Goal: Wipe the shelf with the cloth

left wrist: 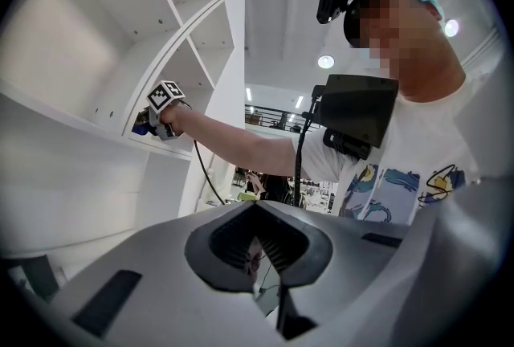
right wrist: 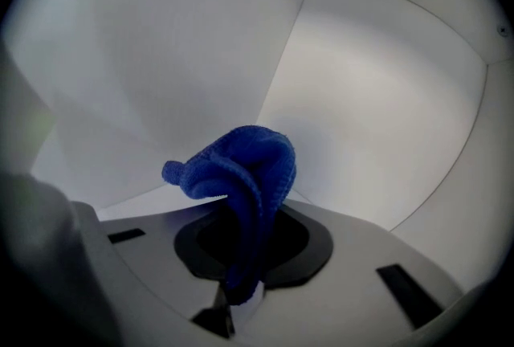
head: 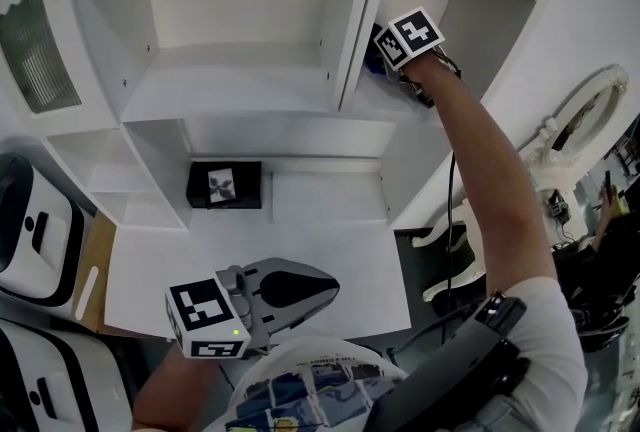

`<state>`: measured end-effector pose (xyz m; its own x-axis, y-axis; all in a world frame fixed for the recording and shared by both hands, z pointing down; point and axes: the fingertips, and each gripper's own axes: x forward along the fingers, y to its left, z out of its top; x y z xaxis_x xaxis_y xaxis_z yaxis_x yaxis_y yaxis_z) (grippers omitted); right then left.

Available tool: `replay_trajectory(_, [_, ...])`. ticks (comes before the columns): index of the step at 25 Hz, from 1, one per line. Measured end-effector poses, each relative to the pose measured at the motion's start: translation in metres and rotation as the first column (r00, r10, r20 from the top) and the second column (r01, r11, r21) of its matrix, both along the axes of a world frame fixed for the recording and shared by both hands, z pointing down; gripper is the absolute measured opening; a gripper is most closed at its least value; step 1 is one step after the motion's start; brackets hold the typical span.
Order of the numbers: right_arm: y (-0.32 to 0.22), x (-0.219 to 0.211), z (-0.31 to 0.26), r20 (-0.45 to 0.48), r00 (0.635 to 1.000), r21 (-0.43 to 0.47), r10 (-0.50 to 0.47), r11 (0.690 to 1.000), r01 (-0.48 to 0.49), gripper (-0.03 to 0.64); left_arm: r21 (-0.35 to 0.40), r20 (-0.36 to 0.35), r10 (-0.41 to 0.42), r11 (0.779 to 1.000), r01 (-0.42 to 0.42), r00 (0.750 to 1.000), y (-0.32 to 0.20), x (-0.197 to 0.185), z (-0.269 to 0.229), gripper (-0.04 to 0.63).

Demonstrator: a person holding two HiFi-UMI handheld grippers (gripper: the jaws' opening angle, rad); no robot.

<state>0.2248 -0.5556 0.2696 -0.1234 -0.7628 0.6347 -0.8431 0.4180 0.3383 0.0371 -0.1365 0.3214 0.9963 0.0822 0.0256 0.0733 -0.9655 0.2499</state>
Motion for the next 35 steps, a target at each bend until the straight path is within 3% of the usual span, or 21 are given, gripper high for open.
replay_trajectory(4, [0.006,0.030,0.002,-0.045,0.998,-0.013,0.054,0.998,-0.055,0.063,-0.001,-0.001,0.021,1.000,-0.021,1.000,0.002,0.004,0.000,0.011])
replay_trajectory(11, [0.023,0.074,0.003,-0.224,0.967,-0.034,0.123,0.990,-0.134,0.063,0.001,0.001,0.056,0.998,-0.056,0.998,0.007,0.012,0.001,0.011])
replay_trajectory(18, [0.033,0.084,-0.006,-0.273,0.951,0.000,0.145,0.989,-0.151,0.064,0.005,0.003,0.067,0.998,-0.067,0.998,0.012,0.012,0.000,0.011])
replay_trajectory(26, [0.039,0.006,-0.026,0.006,1.000,0.010,-0.002,1.000,0.002,0.063,0.008,0.004,0.063,0.998,-0.063,0.998,0.016,0.011,-0.001,0.012])
replay_trajectory(32, [0.041,-0.044,-0.013,0.269,0.961,-0.064,-0.060,0.995,0.080,0.064,0.008,0.006,0.032,0.999,-0.032,0.999,0.017,0.004,0.001,0.011])
replay_trajectory(35, [0.037,-0.049,-0.004,0.309,0.950,-0.087,-0.051,0.993,0.081,0.064,0.008,0.005,0.020,1.000,-0.020,1.000,0.017,0.001,0.001,0.012])
